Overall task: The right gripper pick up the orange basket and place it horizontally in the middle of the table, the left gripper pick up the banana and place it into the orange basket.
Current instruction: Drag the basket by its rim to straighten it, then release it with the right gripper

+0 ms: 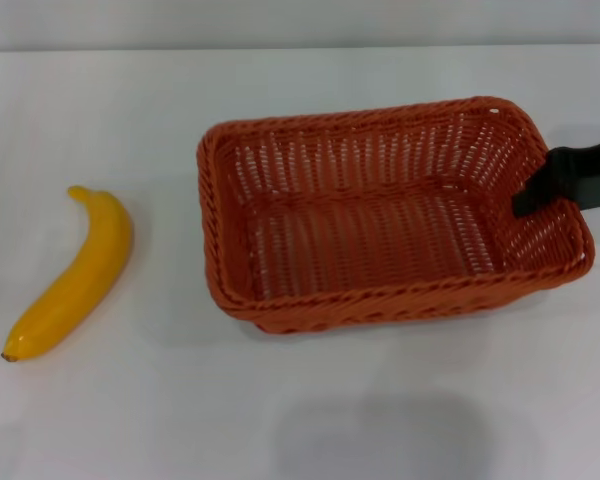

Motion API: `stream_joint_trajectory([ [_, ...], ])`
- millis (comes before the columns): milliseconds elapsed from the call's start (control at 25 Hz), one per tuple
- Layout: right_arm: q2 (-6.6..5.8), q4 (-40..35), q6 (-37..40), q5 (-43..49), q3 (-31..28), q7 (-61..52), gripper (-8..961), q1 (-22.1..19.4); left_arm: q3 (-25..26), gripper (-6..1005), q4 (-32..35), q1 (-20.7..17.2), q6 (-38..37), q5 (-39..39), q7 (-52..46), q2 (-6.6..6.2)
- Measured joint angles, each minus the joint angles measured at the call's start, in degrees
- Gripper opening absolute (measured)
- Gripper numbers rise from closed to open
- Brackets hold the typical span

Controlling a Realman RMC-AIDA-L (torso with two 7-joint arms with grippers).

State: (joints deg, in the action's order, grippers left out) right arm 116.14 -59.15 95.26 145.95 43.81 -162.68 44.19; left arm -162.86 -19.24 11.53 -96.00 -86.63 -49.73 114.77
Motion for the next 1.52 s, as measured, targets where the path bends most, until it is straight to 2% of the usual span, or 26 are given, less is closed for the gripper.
stream_joint_trajectory([
  [160, -0.06, -0.2, -1.2, -2.0, 0.2, 0.0, 118, -2.9, 0.0, 751, 0.0, 0.3, 0.1, 0.0, 0.0, 0.00],
  [360, -0.27, -0.3, -2.3, -4.4, 3.7, 0.0, 118, -5.5, 0.0, 750, 0.0, 0.6, 0.1, 0.0, 0.0, 0.01],
  [720, -0.60, 0.6, -1.5, -9.0, 5.9, 0.1, 119, -6.1, 0.0, 748, 0.0, 1.3, 0.3, 0.6, 0.2, 0.01],
  [960, -0.84, 0.7, -1.1, -9.5, 6.0, 0.5, 321, -6.7, 0.0, 747, -0.3, 1.4, 0.2, 0.6, 0.1, 0.26],
  [1160, -1.02, 0.7, 1.4, -9.7, 5.5, 1.2, 441, -6.9, 0.0, 747, -0.4, 1.4, 0.2, 0.3, 0.2, 0.45],
  [1520, -0.97, 0.3, 6.1, -12.6, 5.9, 1.6, 449, -8.0, 0.2, 745, -0.5, 1.8, 0.2, 0.2, 0.1, 0.80],
])
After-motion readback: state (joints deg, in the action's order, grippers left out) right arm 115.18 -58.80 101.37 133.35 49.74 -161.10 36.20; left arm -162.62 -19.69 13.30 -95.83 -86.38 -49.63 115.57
